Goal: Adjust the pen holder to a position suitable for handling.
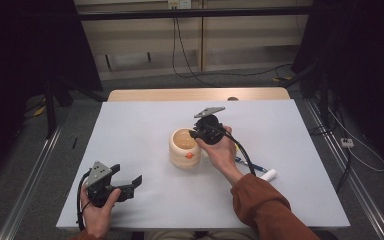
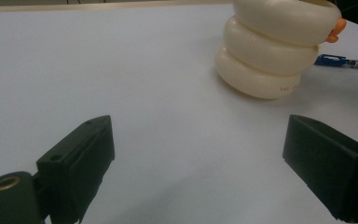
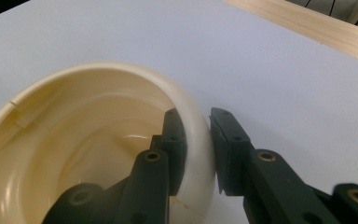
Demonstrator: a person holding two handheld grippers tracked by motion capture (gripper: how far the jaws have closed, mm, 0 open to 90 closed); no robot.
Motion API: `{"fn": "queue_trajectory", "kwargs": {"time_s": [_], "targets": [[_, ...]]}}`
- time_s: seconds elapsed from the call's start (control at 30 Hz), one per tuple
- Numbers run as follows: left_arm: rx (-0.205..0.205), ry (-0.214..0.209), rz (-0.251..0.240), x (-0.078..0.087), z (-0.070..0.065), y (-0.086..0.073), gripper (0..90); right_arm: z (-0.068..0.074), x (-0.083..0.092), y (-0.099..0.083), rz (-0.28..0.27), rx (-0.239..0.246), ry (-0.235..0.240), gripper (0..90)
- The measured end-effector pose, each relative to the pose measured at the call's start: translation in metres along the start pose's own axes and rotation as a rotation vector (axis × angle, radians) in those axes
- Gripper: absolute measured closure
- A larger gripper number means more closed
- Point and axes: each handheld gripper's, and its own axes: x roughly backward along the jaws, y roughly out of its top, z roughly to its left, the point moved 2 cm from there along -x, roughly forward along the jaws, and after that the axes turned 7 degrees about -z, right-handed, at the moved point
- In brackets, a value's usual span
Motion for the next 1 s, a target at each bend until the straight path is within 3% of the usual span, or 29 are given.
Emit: {"fn": "queue_trajectory", "kwargs": {"time_s": [0.23, 0.4, 0.6, 0.7, 0.73, 0.87, 0.9, 1.0], "targets": [[-0.001, 0.000, 0.001, 0.000, 0.000, 0.000, 8.9, 0.001, 0.002, 0.001, -0.001, 0.001, 0.020, 68.9], [0.000, -0.001, 0.002, 0.000, 0.000, 0.000, 8.9, 0.000, 0.003, 0.002, -0.017, -0.004, 0.053, 59.5], [0.002, -0.001, 0.002, 0.000, 0.000, 0.000, 8.9, -0.004, 0.007, 0.002, -0.052, -0.007, 0.105, 37.2], [0.002, -0.003, 0.002, 0.000, 0.000, 0.000, 8.9, -0.006, 0.013, 0.002, -0.096, -0.004, 0.114, 31.1], [0.002, -0.004, 0.001, 0.000, -0.001, 0.000, 8.9, -0.009, 0.019, 0.002, -0.116, -0.009, 0.097, 23.2], [-0.002, -0.002, 0.005, 0.000, -0.001, 0.000, 8.9, -0.014, 0.029, 0.001, -0.122, -0.024, 0.108, 18.2], [0.001, -0.001, 0.003, 0.000, -0.001, 0.000, 8.9, -0.019, 0.035, -0.002, -0.118, -0.025, 0.101, 12.4], [-0.002, -0.001, 0.005, 0.000, -0.001, 0.000, 8.9, -0.025, 0.042, -0.007, -0.113, -0.038, 0.111, 10.9]]}}
